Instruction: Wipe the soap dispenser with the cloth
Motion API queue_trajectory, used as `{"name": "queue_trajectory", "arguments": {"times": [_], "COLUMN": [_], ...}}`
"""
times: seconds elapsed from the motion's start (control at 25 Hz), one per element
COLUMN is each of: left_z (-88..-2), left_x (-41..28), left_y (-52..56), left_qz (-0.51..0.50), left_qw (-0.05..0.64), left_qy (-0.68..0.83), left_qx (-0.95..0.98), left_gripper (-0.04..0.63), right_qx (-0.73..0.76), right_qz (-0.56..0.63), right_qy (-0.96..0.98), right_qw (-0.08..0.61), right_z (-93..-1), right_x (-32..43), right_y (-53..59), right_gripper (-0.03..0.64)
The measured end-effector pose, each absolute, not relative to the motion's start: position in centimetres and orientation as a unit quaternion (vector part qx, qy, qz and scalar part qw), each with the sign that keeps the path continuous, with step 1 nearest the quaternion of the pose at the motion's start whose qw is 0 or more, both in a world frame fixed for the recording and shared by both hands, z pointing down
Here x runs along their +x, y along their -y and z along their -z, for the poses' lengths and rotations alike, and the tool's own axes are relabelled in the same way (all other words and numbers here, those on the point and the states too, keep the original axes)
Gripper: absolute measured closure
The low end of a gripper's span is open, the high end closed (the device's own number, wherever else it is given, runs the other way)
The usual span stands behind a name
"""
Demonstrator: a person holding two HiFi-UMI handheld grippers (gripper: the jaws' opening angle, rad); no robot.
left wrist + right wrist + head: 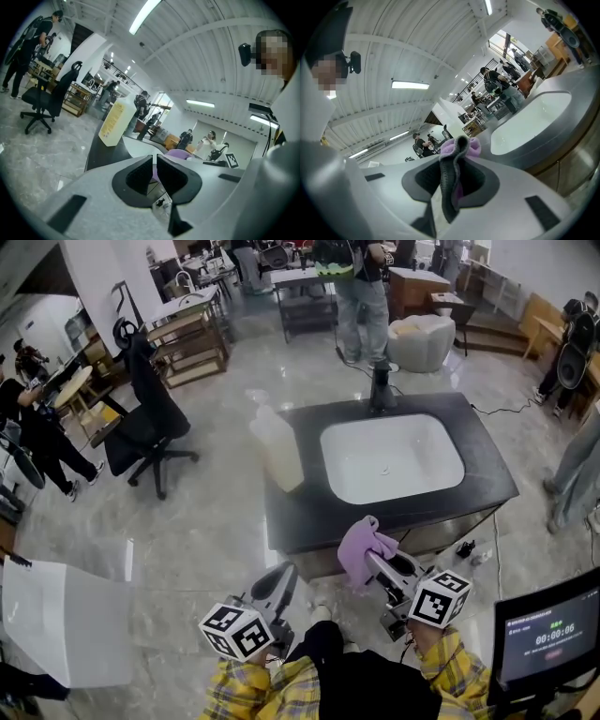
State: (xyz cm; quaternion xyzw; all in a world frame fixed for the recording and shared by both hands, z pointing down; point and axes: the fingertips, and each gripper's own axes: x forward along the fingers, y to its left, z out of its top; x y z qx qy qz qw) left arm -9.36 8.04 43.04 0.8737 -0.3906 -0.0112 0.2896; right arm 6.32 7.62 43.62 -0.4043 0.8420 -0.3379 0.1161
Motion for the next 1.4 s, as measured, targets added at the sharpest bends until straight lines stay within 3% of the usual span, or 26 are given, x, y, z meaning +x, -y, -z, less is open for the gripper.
{"name": "queue_trajectory", "arguments": {"times": [1.4], "left_z": [-42.4], "left_x": [-13.5], "left_y": [10.3], "left_qz": [0.03], "left_qw": [0.274], "left_qy": [0.373], "left_qx": [0.886], "left_gripper": [0.566], "right_qx": [-0.396], "right_qz": [0.291], "right_qy": [-0.868], "right_qw": [0.073], "right_z": [-42.5], "right_x": [-1.4], "right_y": [9.9], "right_gripper": [0.537]}}
